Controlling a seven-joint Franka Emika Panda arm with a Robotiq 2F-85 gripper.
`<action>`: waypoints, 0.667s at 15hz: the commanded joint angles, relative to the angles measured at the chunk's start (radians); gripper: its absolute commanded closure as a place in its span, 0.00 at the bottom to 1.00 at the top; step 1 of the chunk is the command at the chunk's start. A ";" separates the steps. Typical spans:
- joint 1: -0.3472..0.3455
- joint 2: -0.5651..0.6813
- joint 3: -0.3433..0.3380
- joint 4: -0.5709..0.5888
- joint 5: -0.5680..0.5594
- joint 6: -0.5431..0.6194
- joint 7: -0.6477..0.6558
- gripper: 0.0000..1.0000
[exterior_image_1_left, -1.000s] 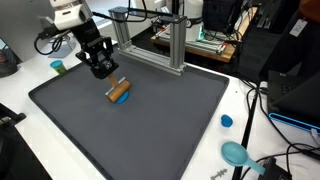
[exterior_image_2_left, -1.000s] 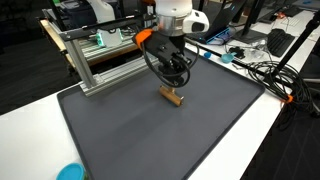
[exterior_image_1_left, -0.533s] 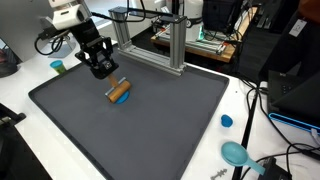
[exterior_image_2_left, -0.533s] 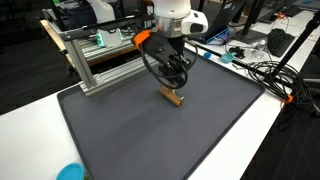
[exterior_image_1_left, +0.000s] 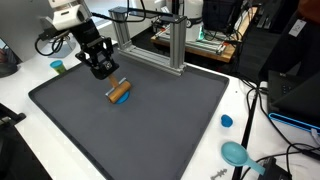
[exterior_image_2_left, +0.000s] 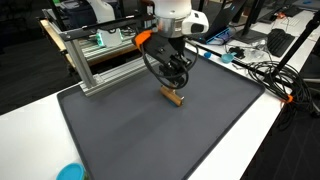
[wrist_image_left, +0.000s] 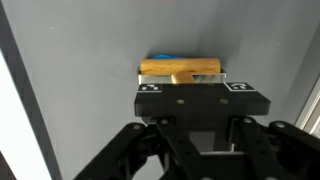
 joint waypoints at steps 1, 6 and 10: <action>-0.012 0.097 0.039 0.020 0.058 0.008 -0.036 0.78; -0.026 0.113 0.049 0.041 0.094 -0.021 -0.072 0.78; -0.029 0.127 0.051 0.059 0.104 -0.046 -0.088 0.78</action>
